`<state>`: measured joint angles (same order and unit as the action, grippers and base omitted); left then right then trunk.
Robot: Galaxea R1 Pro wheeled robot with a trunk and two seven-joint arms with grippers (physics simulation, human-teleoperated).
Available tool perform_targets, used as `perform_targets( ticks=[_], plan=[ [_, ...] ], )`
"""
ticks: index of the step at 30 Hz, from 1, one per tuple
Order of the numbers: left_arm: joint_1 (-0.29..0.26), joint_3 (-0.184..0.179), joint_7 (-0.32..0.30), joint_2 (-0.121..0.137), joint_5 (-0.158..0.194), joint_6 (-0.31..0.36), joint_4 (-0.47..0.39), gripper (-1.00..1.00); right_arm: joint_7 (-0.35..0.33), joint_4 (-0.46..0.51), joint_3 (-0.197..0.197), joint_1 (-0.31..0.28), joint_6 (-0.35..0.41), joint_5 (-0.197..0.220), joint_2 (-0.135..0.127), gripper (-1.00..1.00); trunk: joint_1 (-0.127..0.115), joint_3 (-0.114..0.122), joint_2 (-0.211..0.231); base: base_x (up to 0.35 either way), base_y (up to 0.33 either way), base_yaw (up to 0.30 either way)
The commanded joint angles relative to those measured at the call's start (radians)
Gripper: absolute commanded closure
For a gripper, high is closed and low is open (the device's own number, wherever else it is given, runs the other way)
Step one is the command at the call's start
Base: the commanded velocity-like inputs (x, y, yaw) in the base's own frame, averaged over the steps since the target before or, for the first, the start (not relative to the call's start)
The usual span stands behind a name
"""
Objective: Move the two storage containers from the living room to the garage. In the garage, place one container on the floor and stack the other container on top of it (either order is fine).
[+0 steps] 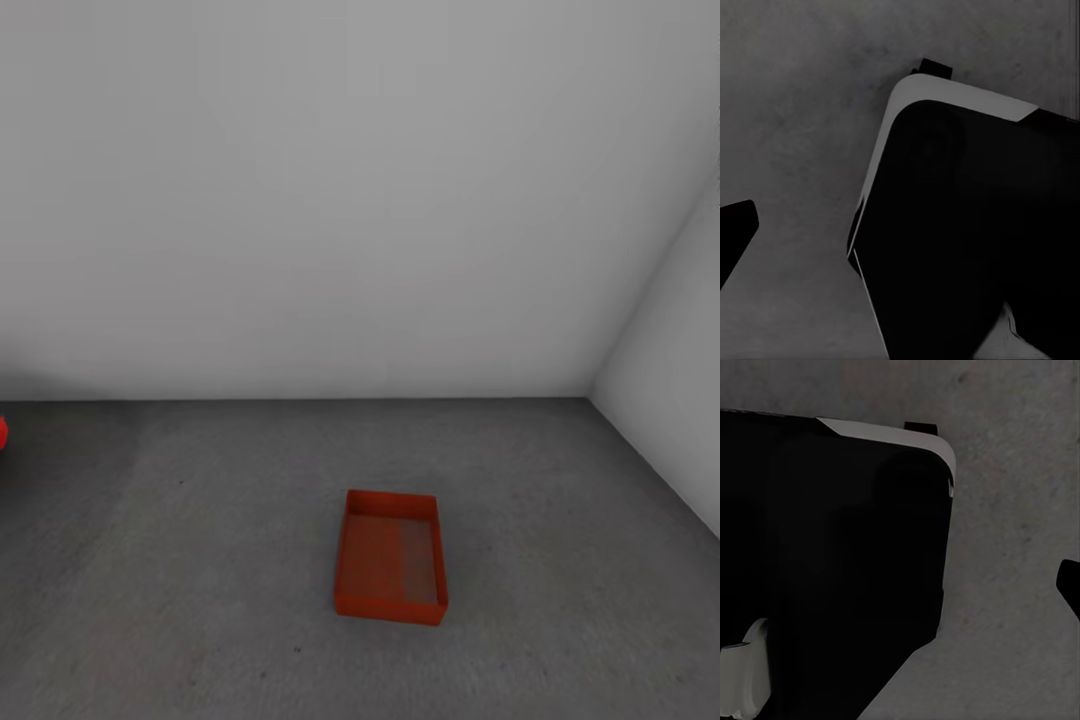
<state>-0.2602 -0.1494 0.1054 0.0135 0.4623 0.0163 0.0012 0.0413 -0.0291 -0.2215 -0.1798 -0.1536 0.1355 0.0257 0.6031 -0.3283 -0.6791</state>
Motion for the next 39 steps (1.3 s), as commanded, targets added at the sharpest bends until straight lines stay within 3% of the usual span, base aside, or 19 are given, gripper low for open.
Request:
perform_targets(
  ticks=[1, 5, 9, 20, 39],
  plan=[
    [0.006, -0.009, -0.024, 0.008, 0.011, 0.002, 0.0, -1.0, 0.002, -0.003, -0.009, -0.001, -0.006, 0.01, 0.001, -1.0, 0.0, 0.001, -0.001, 0.0, 0.0, 0.0],
    [0.017, -0.009, -0.072, 0.028, 0.015, 0.004, 0.0, -1.0, 0.002, -0.003, -0.009, -0.001, -0.006, 0.011, 0.001, -1.0, 0.0, 0.007, -0.001, 0.0, 0.0, 0.0],
    [0.02, -0.009, -0.085, 0.033, 0.016, -0.001, 0.0, -1.0, 0.002, -0.003, -0.008, -0.001, -0.006, 0.016, 0.001, -1.0, 0.0, 0.014, -0.001, 0.0, 0.0, 0.0],
    [0.021, -0.014, -0.087, 0.036, 0.001, -0.07, -0.006, -1.0, 0.002, -0.003, -0.006, -0.001, -0.007, 0.018, 0.001, -1.0, 0.0, 0.031, -0.001, 0.0, 0.0, 0.0],
    [0.021, -0.013, -0.087, 0.037, -0.001, -0.075, -0.007, -1.0, 0.002, -0.003, -0.008, -0.001, -0.004, 0.01, 0.002, -1.0, 0.0, 0.062, -0.001, 0.0, 0.0, 0.0]
  ],
)
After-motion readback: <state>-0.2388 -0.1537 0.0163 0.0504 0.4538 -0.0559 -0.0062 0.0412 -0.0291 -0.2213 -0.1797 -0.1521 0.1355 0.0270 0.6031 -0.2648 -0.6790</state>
